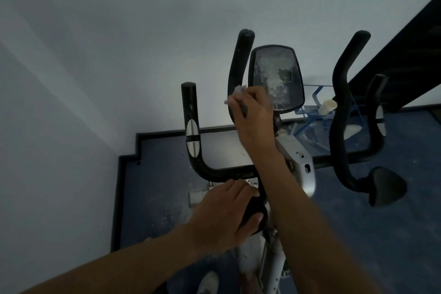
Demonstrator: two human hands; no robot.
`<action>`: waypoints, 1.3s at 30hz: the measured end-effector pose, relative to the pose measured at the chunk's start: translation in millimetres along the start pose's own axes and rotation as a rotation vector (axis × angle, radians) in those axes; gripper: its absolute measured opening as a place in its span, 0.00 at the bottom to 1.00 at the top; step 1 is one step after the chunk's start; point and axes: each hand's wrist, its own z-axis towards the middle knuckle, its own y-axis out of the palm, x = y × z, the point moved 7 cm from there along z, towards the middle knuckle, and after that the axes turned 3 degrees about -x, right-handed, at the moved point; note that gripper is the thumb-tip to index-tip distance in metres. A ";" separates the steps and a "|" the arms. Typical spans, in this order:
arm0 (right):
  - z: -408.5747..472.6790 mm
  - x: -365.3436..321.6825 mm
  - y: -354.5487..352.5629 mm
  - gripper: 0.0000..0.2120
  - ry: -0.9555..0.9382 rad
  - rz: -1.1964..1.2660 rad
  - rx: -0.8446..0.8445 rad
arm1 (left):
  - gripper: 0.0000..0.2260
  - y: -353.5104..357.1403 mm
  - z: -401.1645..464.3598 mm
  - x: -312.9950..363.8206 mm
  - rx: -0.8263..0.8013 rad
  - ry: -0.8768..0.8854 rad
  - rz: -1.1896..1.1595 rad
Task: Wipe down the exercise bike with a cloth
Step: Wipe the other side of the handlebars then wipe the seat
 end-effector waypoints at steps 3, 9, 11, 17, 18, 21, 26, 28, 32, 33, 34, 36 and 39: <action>-23.3 5.7 -4.3 0.05 -0.045 -0.066 -0.116 | 0.16 0.0 0.1 -0.1 0.017 0.007 -0.019; -49.5 16.0 -26.4 0.06 -0.057 -0.122 -0.142 | 0.15 -2.0 -0.1 0.9 0.022 0.018 -0.026; -40.0 13.0 -21.5 0.09 -0.018 -0.090 -0.117 | 0.15 -2.6 -0.1 1.2 0.022 0.019 -0.027; 14.4 -2.2 1.5 0.10 0.013 -0.048 -0.004 | 0.16 -0.5 0.4 0.8 0.000 -0.001 -0.023; 14.6 -1.8 2.8 0.10 0.012 -0.041 -0.007 | 0.16 -0.3 0.4 0.7 -0.003 -0.001 -0.022; -5.1 2.0 -5.4 0.11 0.017 -0.068 -0.049 | 0.16 -0.2 0.7 0.1 -0.002 -0.003 -0.031; -46.3 19.4 -30.0 0.11 0.070 -0.130 -0.125 | 0.15 -0.3 0.4 -0.2 0.035 0.011 -0.046; -46.1 16.4 -29.6 0.10 0.053 -0.127 -0.129 | 0.14 -0.8 0.1 -0.9 0.042 0.004 -0.046; -7.9 -0.4 -6.5 0.06 -0.059 -0.131 -0.064 | 0.15 -1.2 -0.1 0.2 0.023 -0.002 -0.045; 4.6 -3.7 2.0 0.05 -0.078 -0.129 -0.058 | 0.15 -1.4 0.2 0.6 0.016 -0.004 -0.041; 15.3 -6.7 9.0 0.04 -0.083 -0.126 -0.059 | 0.15 -1.4 0.3 0.8 0.009 -0.008 -0.036; 25.3 -5.7 19.0 0.05 -0.059 -0.116 -0.087 | 0.15 -1.1 0.4 0.7 0.002 -0.013 -0.031; 8.3 -2.8 18.4 0.06 -0.057 -0.160 -0.168 | 0.15 -1.3 0.5 0.7 0.003 -0.013 -0.033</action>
